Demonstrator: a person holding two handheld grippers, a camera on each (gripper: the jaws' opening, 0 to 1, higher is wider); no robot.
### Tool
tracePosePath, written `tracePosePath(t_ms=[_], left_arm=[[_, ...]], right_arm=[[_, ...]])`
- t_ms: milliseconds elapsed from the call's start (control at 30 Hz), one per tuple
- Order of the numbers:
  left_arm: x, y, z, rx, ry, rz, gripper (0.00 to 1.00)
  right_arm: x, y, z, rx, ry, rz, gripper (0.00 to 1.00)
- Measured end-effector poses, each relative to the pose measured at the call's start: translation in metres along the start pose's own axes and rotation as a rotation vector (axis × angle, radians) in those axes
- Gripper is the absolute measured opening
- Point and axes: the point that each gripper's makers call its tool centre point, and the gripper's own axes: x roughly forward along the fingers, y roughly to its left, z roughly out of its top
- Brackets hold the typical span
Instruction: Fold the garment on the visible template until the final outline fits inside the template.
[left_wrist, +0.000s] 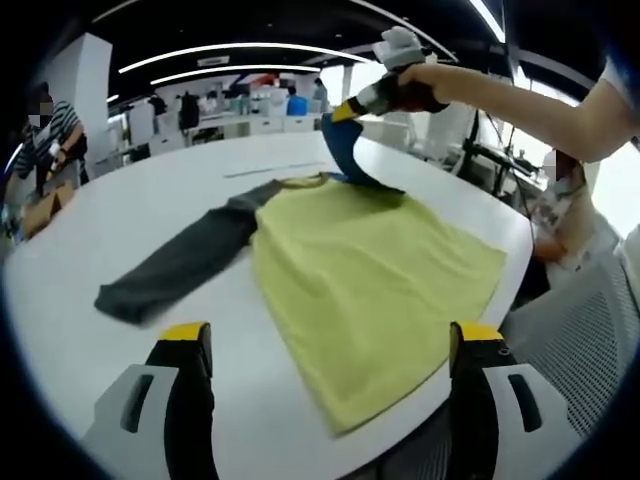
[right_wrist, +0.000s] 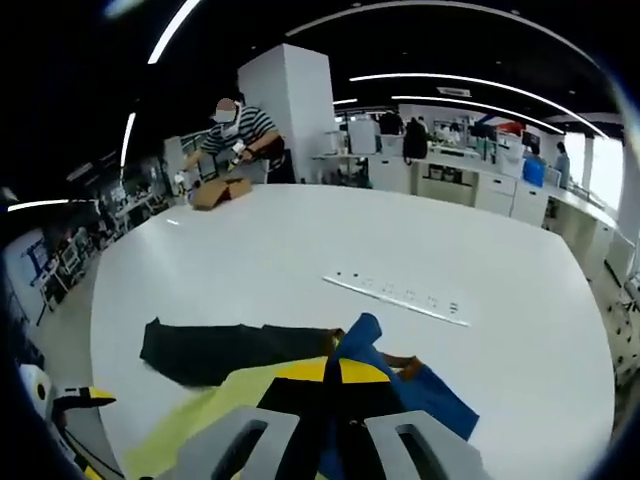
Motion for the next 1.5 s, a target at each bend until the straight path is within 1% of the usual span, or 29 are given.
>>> tracePosePath(t_ms=[67,233,400,567,733,833,1000,1100,1300,1367,1467,1500], left_arm=[[-0.001,0.001,0.000,-0.004,0.000,0.003,0.95],[0.000,0.002,-0.001,-0.005,0.003,0.004,0.95],[0.001,0.003,-0.002,-0.007,0.007,0.005,0.95],[0.001,0.003,-0.003,-0.012,0.009,0.005,0.95],[0.000,0.004,-0.005,-0.017,0.013,0.008,0.95],[0.000,0.004,-0.005,-0.022,0.010,0.008,0.95],[0.000,0.004,-0.007,-0.026,0.014,0.007,0.95],[0.000,0.004,-0.007,-0.028,0.015,0.008,0.95],[-0.001,0.004,-0.008,-0.034,0.016,0.010,0.95],[-0.001,0.005,-0.008,-0.036,0.017,0.012,0.95],[0.000,0.005,-0.008,-0.037,0.016,0.012,0.95],[0.000,0.005,-0.008,-0.036,0.016,0.012,0.95]], right_arm=[[0.007,0.002,0.000,-0.008,0.006,0.006,0.00],[0.007,0.024,-0.009,-0.041,0.020,0.040,0.00],[0.014,0.040,-0.019,-0.075,0.044,0.070,0.00],[0.028,0.047,-0.026,-0.110,0.070,0.098,0.00],[0.039,0.061,-0.036,-0.164,0.090,0.137,0.00],[0.045,0.065,-0.042,-0.178,0.094,0.140,0.00],[0.057,0.069,-0.050,-0.175,0.098,0.127,0.00],[0.064,0.070,-0.056,-0.156,0.099,0.110,0.00],[0.075,0.076,-0.069,-0.123,0.111,0.104,0.00],[0.077,0.078,-0.074,-0.090,0.120,0.107,0.00],[0.082,0.080,-0.076,-0.062,0.115,0.117,0.00],[0.085,0.084,-0.077,-0.040,0.117,0.135,0.00]])
